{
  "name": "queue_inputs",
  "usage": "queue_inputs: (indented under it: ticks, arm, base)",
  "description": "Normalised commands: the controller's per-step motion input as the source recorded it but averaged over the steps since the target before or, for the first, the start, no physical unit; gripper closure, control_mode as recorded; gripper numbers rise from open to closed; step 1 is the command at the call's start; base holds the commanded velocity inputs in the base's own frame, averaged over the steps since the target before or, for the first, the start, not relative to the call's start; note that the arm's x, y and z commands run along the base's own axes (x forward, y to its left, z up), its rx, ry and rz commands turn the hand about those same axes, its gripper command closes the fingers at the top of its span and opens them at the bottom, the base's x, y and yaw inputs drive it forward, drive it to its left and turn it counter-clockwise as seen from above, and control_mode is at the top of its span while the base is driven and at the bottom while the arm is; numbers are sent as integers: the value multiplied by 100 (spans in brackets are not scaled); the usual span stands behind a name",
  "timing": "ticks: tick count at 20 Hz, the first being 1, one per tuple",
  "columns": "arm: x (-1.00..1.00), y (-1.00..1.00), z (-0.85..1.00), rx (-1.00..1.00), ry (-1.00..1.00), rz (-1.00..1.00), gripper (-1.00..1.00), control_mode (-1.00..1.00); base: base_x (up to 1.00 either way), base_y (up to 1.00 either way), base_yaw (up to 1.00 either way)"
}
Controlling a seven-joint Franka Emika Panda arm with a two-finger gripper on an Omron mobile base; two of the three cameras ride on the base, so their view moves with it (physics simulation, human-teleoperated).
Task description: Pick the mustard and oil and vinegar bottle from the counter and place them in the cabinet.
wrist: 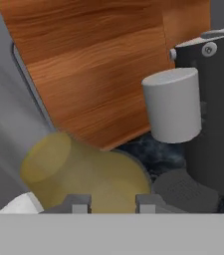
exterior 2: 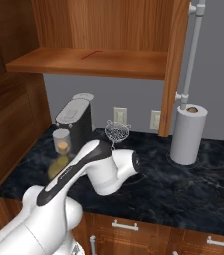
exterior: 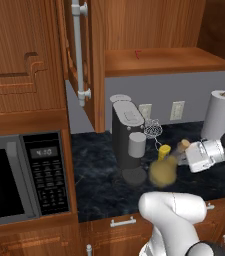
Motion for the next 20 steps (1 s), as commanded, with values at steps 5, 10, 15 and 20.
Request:
queue_inputs:
  ticks: [5,10,15,20]
  arm:
    - [-3,2,35,4,0,-10,100,-100]
    - [-14,0,36,1,0,-5,100,-100]
    - [-1,0,41,0,1,-7,100,-100]
    - [0,0,38,0,5,-10,100,-100]
  base:
    - [0,0,0]
    - [0,0,0]
    - [0,0,0]
    - [0,0,0]
